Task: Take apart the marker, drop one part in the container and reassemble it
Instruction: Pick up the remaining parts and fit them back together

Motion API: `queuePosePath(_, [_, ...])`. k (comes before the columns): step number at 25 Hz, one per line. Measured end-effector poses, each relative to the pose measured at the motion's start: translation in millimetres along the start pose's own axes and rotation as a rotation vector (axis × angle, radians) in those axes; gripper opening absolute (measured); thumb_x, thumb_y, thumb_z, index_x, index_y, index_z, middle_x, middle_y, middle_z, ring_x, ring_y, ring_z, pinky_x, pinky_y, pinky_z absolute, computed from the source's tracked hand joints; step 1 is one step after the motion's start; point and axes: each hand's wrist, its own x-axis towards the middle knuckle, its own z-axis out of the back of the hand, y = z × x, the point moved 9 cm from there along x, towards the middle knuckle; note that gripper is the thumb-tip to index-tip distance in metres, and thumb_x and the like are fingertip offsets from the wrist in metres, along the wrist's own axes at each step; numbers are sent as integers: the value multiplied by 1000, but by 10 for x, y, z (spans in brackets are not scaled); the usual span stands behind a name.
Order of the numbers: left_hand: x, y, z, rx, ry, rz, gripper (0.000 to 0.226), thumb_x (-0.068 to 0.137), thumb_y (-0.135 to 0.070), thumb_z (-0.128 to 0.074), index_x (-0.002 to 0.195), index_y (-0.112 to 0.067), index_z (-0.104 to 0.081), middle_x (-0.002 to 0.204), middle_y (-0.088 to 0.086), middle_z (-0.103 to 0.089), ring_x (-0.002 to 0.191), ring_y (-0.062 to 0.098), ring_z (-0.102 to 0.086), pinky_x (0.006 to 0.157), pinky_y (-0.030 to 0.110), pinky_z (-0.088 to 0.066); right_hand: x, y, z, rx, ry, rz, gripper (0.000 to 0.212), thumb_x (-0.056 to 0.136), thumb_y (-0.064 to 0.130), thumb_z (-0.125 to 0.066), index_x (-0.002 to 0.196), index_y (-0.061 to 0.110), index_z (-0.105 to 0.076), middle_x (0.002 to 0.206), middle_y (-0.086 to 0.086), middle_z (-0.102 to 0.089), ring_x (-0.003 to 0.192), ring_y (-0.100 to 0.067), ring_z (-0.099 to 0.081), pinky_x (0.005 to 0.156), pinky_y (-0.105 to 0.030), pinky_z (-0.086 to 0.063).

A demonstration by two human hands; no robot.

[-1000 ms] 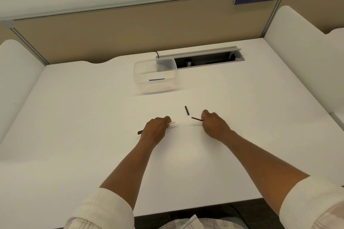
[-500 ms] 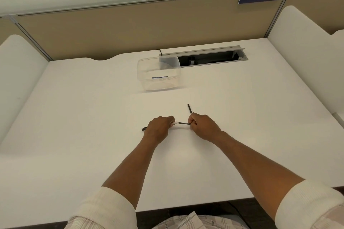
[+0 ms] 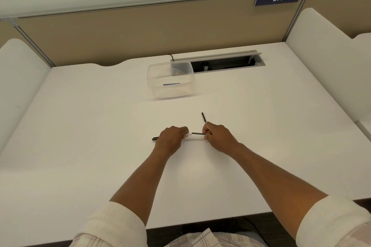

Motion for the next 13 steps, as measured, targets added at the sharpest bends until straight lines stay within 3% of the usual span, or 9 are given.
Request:
queuePosePath(9, [4, -46, -12, -1, 2, -22, 25, 93, -12, -47, 107, -28, -61, 85, 7, -66, 69, 28, -53, 57, 32, -33, 42, 135, -50, 44, 7, 55, 15, 85, 12, -51, 85, 25, -59, 75, 7, -61, 72, -19, -53, 70, -39, -48])
queuePosePath(13, [10, -56, 2, -16, -3, -27, 21, 95, -16, -48, 108, -28, -60, 87, 6, -67, 72, 30, -57, 58, 32, -35, 68, 161, 5, 139, -59, 85, 12, 86, 8, -58, 93, 13, -65, 88, 0, -67, 78, -17, -56, 73, -31, -46])
